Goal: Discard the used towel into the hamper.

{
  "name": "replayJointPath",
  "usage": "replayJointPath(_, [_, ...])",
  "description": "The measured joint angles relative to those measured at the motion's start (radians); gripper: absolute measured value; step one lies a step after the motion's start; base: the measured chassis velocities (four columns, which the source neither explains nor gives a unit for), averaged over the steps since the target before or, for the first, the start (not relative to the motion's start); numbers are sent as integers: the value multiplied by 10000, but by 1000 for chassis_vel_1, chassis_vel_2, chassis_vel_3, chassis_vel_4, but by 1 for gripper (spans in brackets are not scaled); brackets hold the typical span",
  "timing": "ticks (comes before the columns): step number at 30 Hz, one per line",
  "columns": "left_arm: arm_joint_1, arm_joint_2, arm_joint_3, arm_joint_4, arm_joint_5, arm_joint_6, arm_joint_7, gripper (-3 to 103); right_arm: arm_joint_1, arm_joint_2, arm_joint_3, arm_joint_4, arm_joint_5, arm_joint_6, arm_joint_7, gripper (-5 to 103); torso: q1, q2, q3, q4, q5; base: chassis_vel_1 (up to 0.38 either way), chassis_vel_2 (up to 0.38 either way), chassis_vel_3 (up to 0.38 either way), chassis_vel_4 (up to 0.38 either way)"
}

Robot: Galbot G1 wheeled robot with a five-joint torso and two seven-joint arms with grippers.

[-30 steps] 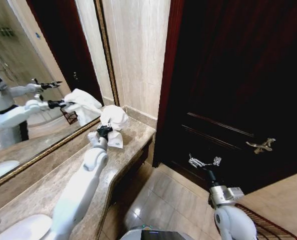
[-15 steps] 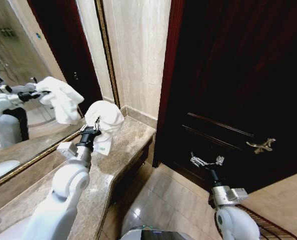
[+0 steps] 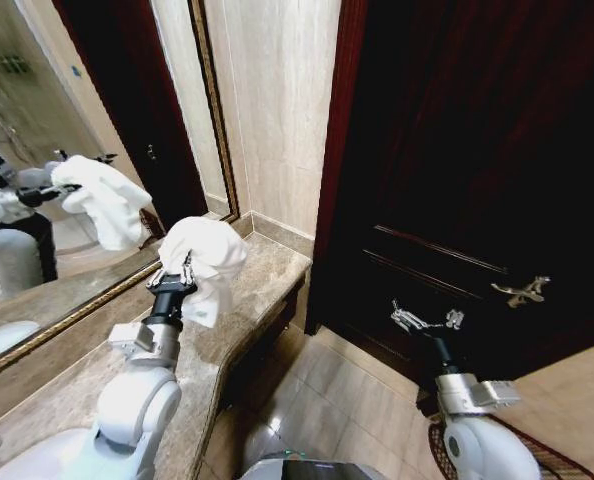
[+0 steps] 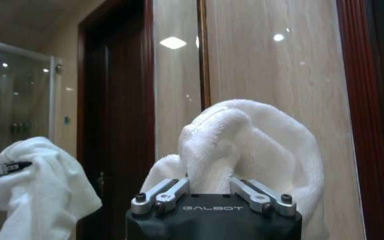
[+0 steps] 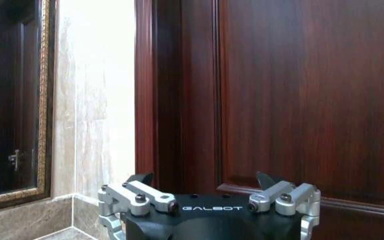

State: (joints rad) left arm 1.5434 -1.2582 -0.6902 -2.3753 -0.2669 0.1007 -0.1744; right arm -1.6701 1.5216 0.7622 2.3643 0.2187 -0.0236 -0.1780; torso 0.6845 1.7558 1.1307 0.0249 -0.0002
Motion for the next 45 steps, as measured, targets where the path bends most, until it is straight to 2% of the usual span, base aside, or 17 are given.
replayJointPath(3, [240,-71,-58,-31,-180,-4,104,10,-8,-76,65,26,72,-67,3,100,0,0,0,0,1,0,0,0,0])
replayJointPath(4, [660,-206,-29,-268,-430,105,218,10,-15,-170,158,36,184,-168,5,100,0,0,0,2,2,0,0,0,0])
replayJointPath(6, [961,-404,69,-379,-264,92,353,10,-22,-214,200,42,263,-243,12,100,-1,1,-1,2,5,0,0,0,0])
replayJointPath(8, [1070,-491,99,-358,-82,-12,454,10,-38,-218,202,49,286,-269,13,100,-1,1,-1,2,3,0,0,0,0])
replayJointPath(11, [1266,-644,46,-38,242,-565,605,10,-124,-241,203,70,305,-294,8,100,-1,1,-1,0,1,0,0,0,0])
replayJointPath(15, [1506,-673,-187,209,152,-1010,638,10,-150,-300,215,67,303,-288,-10,100,-1,1,-1,1,2,0,0,0,0])
replayJointPath(23, [1503,-686,-184,133,10,-1009,682,10,-89,-256,104,48,214,-269,-32,100,-22,-53,-29,3,2,0,0,0,0])
replayJointPath(30, [1313,-633,-115,-69,33,-765,643,10,-126,-261,102,52,141,-327,-34,100,-230,-526,-283,2,2,0,0,0,0])
replayJointPath(45, [1240,-611,-69,-196,92,-720,608,10,-176,-185,70,56,40,-274,-34,100,-705,-1515,-818,2,2,35,-33,-36,34])
